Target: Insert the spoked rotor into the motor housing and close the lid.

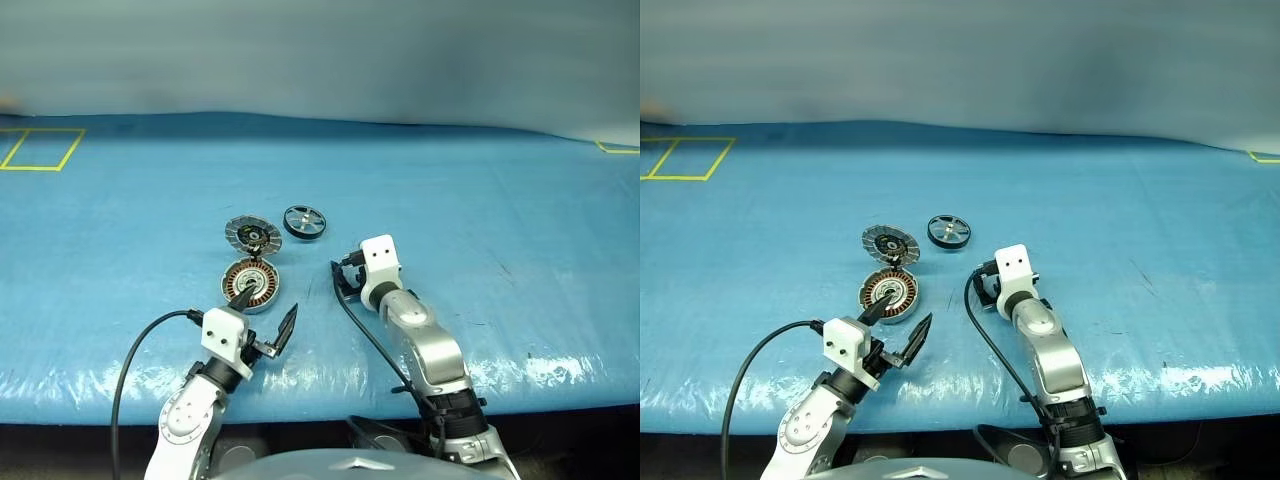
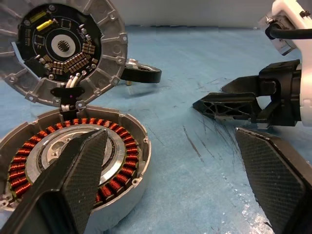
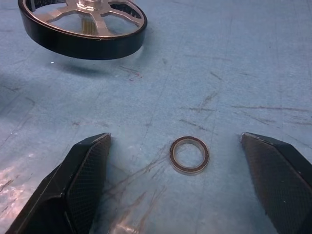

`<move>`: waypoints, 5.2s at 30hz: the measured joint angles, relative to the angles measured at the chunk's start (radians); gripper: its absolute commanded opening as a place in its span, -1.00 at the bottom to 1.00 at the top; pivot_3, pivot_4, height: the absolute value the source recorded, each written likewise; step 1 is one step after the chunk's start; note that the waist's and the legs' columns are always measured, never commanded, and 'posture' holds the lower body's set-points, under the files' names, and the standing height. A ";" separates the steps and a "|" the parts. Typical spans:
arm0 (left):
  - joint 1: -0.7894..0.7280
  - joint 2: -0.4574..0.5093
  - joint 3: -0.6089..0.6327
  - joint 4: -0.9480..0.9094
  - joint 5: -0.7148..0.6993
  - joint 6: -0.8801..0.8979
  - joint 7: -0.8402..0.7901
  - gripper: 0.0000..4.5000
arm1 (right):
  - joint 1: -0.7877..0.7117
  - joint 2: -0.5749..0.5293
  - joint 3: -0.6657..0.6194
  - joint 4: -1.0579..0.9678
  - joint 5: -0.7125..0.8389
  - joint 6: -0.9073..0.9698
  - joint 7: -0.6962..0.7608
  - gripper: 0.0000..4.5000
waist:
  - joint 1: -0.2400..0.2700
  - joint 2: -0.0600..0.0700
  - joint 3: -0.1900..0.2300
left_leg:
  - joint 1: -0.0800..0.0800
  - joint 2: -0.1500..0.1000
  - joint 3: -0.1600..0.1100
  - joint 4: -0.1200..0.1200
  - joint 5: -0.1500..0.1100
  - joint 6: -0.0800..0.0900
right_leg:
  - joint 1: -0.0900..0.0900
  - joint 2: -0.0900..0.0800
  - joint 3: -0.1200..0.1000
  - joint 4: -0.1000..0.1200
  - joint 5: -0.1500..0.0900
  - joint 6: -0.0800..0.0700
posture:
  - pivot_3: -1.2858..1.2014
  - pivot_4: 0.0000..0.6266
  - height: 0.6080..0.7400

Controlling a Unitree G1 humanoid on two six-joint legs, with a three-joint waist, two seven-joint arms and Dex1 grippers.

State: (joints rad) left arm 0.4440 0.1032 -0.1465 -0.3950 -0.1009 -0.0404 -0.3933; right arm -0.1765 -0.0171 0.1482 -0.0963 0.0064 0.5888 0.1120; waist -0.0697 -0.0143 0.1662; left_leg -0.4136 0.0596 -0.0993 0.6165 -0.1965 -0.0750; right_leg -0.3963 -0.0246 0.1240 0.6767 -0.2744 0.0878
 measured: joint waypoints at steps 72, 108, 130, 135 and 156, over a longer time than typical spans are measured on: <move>-1.047 0.774 -0.099 0.463 -0.122 0.524 -0.628 1.00 | 0.189 -0.107 0.178 -0.164 -0.039 -0.142 0.123 -0.71 | 0.000 0.000 -0.005 | -0.004 0.001 -0.002 -0.009 -0.003 -0.003 | -0.001 0.002 -0.003 -0.013 0.002 0.006 | 0.03 -0.52 1.00; -1.589 0.545 -0.506 1.099 0.479 0.383 -1.203 1.00 | 0.271 -0.177 0.097 -0.271 0.079 -0.368 0.260 0.30 | 0.000 -0.001 0.003 | -0.006 0.001 -0.005 -0.004 -0.003 -0.003 | -0.002 0.003 -0.003 -0.006 0.000 0.006 | 0.03 -0.52 1.00; -1.732 0.409 -0.522 1.409 0.573 0.314 -1.130 1.00 | 0.313 -0.186 0.170 -0.362 0.108 -0.277 0.302 0.30 | 0.001 -0.002 0.004 | -0.006 0.001 -0.007 -0.001 -0.003 -0.003 | -0.002 0.004 -0.003 0.000 -0.001 0.006 | 0.03 -0.52 1.00; -1.732 0.371 -0.522 1.458 0.574 0.293 -1.107 1.00 | 0.317 -0.180 0.179 -0.382 0.113 -0.280 0.296 0.30 | 0.001 -0.002 0.005 | -0.006 0.001 -0.007 0.000 -0.003 -0.003 | -0.002 0.004 -0.003 0.000 -0.001 0.006 | 0.03 -0.52 1.00; -1.686 0.355 -0.511 1.451 0.619 0.266 -1.047 -0.11 | 0.315 -0.146 0.184 -0.368 0.070 -0.282 0.210 0.32 | -0.002 -0.002 0.004 | -0.003 0.000 -0.007 0.001 -0.003 -0.003 | 0.001 0.004 -0.003 0.002 -0.001 0.006 | 0.03 -0.52 1.00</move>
State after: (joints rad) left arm -1.2420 0.4577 -0.6579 1.0556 0.5179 0.2254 -1.4406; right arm 0.1388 -0.1632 0.3321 -0.4642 0.0766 0.3073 0.3221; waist -0.0715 -0.0163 0.1705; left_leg -0.4163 0.0601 -0.1061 0.6172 -0.1998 -0.0778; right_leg -0.3952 -0.0208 0.1208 0.6786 -0.2751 0.0942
